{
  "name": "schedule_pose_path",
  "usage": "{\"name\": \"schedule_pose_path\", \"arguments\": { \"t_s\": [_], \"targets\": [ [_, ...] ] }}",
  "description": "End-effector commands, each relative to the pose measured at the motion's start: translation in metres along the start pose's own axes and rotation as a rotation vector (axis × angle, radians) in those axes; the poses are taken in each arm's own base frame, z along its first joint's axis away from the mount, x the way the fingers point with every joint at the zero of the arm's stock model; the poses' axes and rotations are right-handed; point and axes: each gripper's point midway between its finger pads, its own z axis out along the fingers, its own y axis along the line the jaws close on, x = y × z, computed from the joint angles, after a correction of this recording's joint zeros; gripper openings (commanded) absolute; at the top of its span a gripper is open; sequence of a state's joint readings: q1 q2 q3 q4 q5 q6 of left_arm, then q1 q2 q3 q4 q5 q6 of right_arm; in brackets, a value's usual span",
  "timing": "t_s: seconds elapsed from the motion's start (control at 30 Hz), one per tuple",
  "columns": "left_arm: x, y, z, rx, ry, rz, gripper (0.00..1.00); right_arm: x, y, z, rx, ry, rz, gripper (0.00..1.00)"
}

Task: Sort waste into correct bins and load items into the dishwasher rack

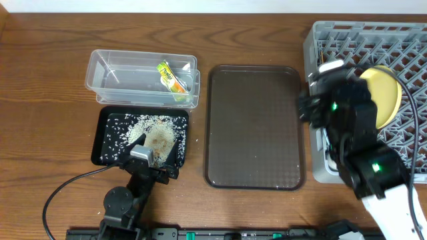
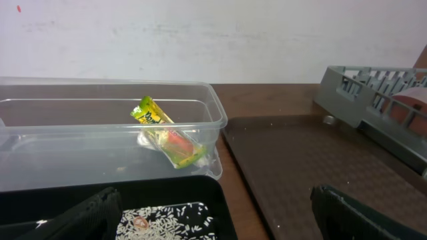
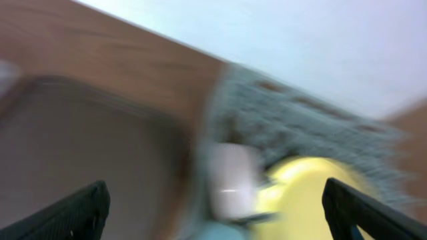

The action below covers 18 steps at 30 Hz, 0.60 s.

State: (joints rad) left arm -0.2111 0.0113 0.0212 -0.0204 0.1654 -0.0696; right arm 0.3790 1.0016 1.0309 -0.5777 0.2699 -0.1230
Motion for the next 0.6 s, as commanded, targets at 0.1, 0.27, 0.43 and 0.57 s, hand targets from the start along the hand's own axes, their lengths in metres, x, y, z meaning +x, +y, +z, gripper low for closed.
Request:
{"name": "schedule_pose_path", "arguments": {
  "t_s": [0.1, 0.27, 0.43, 0.57],
  "targets": [
    [0.016, 0.001, 0.001, 0.0, 0.048, 0.011, 0.93, -0.003, 0.097, -0.044, -0.528, 0.014, 0.196, 0.99],
    [0.016, 0.002, 0.001, 0.0, 0.048, 0.011, 0.92, 0.003, 0.123, -0.061, -0.692, 0.058, 0.201, 0.99],
    [0.016, 0.002, 0.001, 0.0, 0.048, 0.011, 0.92, 0.013, 0.131, -0.068, -0.751, 0.102, 0.196, 0.99],
    [0.016, 0.001, 0.001, 0.0, 0.048, 0.011, 0.92, 0.03, 0.129, -0.068, -0.732, 0.173, 0.186, 0.99]
  ]
}}
